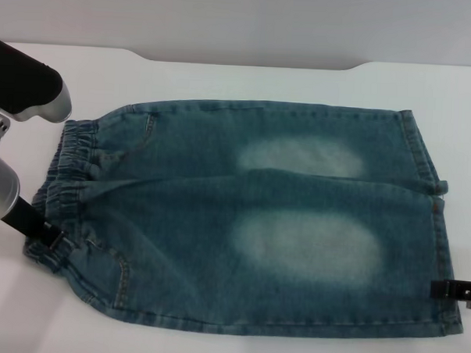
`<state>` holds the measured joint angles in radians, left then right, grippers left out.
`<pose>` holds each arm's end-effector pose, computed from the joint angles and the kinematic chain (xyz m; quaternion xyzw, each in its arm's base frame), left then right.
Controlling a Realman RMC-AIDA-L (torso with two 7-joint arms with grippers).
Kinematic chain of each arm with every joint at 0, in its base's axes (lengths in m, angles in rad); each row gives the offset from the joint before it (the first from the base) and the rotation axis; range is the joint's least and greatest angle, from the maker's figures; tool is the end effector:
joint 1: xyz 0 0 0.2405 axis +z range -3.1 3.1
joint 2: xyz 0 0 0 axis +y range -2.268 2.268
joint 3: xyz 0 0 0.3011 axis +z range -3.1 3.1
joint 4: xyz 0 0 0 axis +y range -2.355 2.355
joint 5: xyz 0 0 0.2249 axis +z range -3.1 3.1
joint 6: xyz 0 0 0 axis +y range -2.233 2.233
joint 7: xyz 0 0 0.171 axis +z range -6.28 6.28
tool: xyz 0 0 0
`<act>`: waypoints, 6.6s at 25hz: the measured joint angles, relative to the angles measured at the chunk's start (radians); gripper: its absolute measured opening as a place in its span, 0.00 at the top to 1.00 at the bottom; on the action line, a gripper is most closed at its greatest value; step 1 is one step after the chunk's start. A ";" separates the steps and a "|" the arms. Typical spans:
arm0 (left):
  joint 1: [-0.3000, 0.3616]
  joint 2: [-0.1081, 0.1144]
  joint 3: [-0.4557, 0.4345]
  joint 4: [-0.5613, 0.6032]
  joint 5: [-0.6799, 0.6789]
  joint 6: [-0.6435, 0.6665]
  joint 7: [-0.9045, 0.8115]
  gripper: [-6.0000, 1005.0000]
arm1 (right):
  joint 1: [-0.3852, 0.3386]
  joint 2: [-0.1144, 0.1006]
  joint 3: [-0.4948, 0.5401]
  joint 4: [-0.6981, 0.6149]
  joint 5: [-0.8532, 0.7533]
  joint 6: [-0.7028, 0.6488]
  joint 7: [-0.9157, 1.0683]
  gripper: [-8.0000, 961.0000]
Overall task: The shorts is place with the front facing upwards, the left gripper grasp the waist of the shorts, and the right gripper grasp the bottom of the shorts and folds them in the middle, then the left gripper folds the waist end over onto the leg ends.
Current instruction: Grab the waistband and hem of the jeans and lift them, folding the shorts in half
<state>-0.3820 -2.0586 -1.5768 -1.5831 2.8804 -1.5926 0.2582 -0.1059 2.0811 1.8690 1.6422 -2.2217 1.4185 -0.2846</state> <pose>-0.2780 0.3525 -0.0146 -0.8180 -0.4139 0.2669 0.2972 0.3389 0.2512 0.0061 -0.7161 0.6584 0.0562 0.2248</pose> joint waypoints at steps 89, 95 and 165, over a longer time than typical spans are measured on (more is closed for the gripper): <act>-0.044 -0.001 0.021 -0.017 0.001 -0.037 -0.004 0.95 | 0.051 -0.004 0.050 -0.143 0.041 0.041 -0.069 0.45; -0.045 0.000 0.024 -0.017 0.001 -0.037 -0.002 0.95 | 0.058 -0.004 0.047 -0.169 0.046 0.025 -0.077 0.47; -0.081 -0.002 0.040 -0.007 0.001 -0.053 -0.005 0.95 | 0.067 -0.006 0.103 -0.149 0.026 0.087 -0.077 0.41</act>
<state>-0.4632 -2.0601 -1.5364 -1.5902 2.8809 -1.6460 0.2534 -0.0384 2.0752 1.9716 1.4930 -2.1954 1.5051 -0.3621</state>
